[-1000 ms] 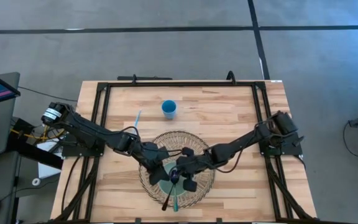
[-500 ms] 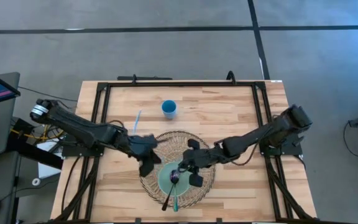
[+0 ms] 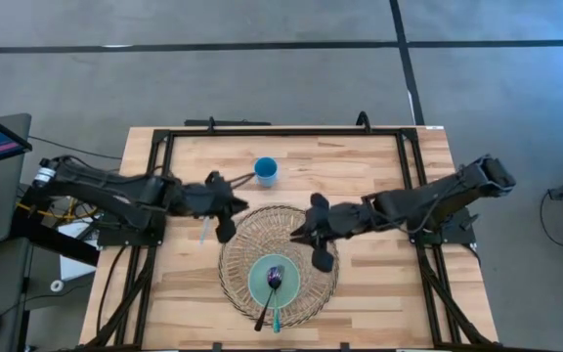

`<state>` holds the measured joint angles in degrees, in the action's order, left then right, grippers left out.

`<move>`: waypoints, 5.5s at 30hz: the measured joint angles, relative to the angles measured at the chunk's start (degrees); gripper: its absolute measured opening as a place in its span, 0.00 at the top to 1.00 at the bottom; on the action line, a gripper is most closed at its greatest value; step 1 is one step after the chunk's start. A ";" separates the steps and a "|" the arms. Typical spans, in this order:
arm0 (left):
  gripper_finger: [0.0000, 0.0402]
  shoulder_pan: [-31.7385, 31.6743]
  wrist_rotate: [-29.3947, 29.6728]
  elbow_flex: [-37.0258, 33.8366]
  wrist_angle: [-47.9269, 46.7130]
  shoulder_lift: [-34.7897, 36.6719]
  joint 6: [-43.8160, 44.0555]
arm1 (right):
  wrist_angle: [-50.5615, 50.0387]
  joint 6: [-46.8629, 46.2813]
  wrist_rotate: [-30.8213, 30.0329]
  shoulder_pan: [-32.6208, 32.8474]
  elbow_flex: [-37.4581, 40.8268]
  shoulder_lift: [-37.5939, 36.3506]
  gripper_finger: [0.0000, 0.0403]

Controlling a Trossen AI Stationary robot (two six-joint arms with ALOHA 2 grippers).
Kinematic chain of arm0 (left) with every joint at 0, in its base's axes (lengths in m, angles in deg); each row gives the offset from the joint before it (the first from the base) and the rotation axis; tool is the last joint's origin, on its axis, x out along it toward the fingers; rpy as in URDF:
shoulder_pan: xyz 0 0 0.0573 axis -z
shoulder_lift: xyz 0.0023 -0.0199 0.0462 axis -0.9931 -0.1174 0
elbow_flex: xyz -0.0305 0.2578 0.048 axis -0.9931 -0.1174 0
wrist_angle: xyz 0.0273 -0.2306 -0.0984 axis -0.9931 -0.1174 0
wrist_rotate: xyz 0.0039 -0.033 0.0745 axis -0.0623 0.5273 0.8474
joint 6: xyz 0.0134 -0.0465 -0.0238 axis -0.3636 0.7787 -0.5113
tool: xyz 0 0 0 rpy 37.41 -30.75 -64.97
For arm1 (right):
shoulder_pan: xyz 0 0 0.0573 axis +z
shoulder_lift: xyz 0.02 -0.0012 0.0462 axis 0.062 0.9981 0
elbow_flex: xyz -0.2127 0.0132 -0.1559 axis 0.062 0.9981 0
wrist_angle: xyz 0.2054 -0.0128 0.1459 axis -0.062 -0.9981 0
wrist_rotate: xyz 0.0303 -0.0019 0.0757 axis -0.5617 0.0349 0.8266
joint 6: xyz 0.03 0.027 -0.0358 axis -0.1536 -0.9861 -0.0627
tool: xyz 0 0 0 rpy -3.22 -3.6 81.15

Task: Pick & Place Utensil
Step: Put the blue cup on the brown placemat to the top left of the green bowl, then put the blue straw into the blue cup on the brown placemat

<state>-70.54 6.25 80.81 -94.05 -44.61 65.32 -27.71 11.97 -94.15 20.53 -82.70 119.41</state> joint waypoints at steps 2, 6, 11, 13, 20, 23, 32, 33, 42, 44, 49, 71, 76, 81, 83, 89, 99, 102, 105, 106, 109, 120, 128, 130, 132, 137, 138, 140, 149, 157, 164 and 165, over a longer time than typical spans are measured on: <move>0.87 -3.77 -1.68 0.00 0.15 -0.84 -2.17 | -1.01 0.95 0.09 -1.17 0.00 -0.81 0.86; 0.82 -11.89 -7.92 0.00 0.75 -3.76 -7.41 | -3.31 2.58 0.28 -2.96 0.00 -1.81 0.86; 0.73 -20.44 -12.06 -0.02 3.62 -9.89 -14.39 | -5.47 2.51 2.99 -4.96 0.00 -2.08 0.86; 0.70 -22.70 -14.26 -0.02 5.70 -12.94 -17.77 | -6.07 2.51 3.00 -5.52 0.01 -2.90 0.86; 0.64 -26.15 -17.70 -0.02 13.00 -22.83 -28.75 | -16.10 2.82 2.02 -7.12 -3.72 -10.68 0.86; 0.63 -27.00 -17.67 -0.01 13.72 -25.19 -28.82 | -15.76 2.99 -3.69 -5.74 -0.46 -15.43 0.86; 0.63 -29.59 -17.67 -0.02 15.27 -26.38 -30.15 | 9.14 1.27 -7.06 -5.04 25.54 -27.04 0.86; 0.63 -29.65 -17.70 -0.01 15.25 -26.38 -30.15 | 12.12 1.27 -6.56 -4.93 27.91 -27.36 0.86; 0.73 -29.39 -21.08 -0.01 15.05 -26.38 -29.40 | 24.79 -3.72 -6.45 -5.32 39.36 -27.71 0.86; 0.75 -29.39 -21.10 0.00 15.14 -26.80 -28.65 | 26.06 -3.68 -6.45 -5.45 39.36 -27.83 0.86; 0.77 -29.65 -21.03 -0.91 15.93 -28.24 -28.34 | 28.31 -3.65 -5.95 -5.26 39.32 -27.79 0.86; 0.97 -19.56 -17.61 -1.88 14.57 -19.80 -26.02 | 28.82 -3.48 -5.84 -3.87 39.32 -27.79 0.86; 0.97 -10.39 -17.61 -1.81 5.60 -13.02 -20.05 | 28.80 -3.50 -5.84 -3.81 39.32 -27.74 0.86; 0.97 -1.78 -16.07 -1.81 -0.08 -10.35 -12.43 | 28.58 -3.52 -5.82 -3.81 39.32 -27.74 0.86; 0.97 1.00 -13.80 -1.83 -0.60 -11.13 -10.58 | 28.58 -3.54 -5.81 -3.81 39.32 -27.74 0.86; 0.96 5.06 -9.60 -1.84 -0.42 -16.42 -9.90 | 28.56 -3.63 -5.81 -3.81 39.32 -27.72 0.86; 0.92 3.07 -9.69 -1.84 -0.40 -23.15 -7.79 | 26.18 -3.65 -5.81 -3.81 39.32 -27.72 0.86; 0.87 2.22 -9.69 -1.84 -0.44 -23.48 -7.31 | 26.18 -3.63 -5.81 -3.81 39.32 -27.72 0.86; 0.82 1.69 -9.67 -1.84 -0.20 -22.99 -7.29 | 26.18 -3.62 -5.81 -3.81 39.32 -27.72 0.86; 0.80 1.69 -9.68 -1.84 0.07 -22.71 -7.29 | 26.14 -3.61 -5.81 -3.81 39.32 -27.72 0.86; 0.76 1.78 -9.72 -1.84 0.82 -21.22 -7.30 | 25.65 -3.58 -5.81 -3.82 39.32 -27.72 0.86; 0.70 2.31 -5.83 -1.84 1.62 -8.00 -7.30 | 25.33 -3.54 -5.81 -3.83 39.32 -27.72 0.86; 0.71 2.23 8.62 -1.84 -7.19 -0.59 -1.86 | 25.31 -3.61 -5.81 -3.83 39.32 -27.72 0.86; 0.71 1.93 11.61 -1.84 -10.46 0.11 0.38 | 25.30 -3.63 -5.81 -3.83 39.32 -27.72 0.86; 0.71 1.40 13.40 -1.84 -13.28 0.43 2.74 | 25.32 -3.63 -5.81 -3.83 39.32 -27.72 0.86; 0.71 -1.17 14.25 -1.84 -14.81 -0.09 6.05 | 25.30 -3.63 -5.81 -3.83 39.32 -27.72 0.86; 0.71 -1.83 14.22 -1.86 -14.89 -0.22 6.38 | 25.32 -3.65 -5.81 -3.83 39.32 -27.72 0.86; 0.71 -3.45 14.46 -1.88 -14.79 -0.45 7.51 | 25.30 -3.65 -5.81 -3.83 39.32 -27.72 0.86; 0.71 -11.56 14.59 -3.00 -15.77 -2.76 8.58 | 24.15 -3.66 -5.81 -3.83 39.30 -27.72 0.86; 0.71 -19.23 9.63 -12.21 -15.90 -3.78 14.63 | 24.23 -3.67 -5.81 -3.83 39.30 -27.72 0.86; 0.71 -24.00 4.66 -21.12 -9.05 -3.91 15.46 | 24.23 -3.66 -5.94 -3.83 39.30 -27.72 0.86; 0.71 -24.27 4.19 -22.48 -6.91 -3.91 15.44 | 24.23 -3.67 -5.97 -3.83 39.30 -27.72 0.86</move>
<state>-94.81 10.44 58.33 -100.96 -48.52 80.76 -3.48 8.29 -100.11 16.70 -43.40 91.69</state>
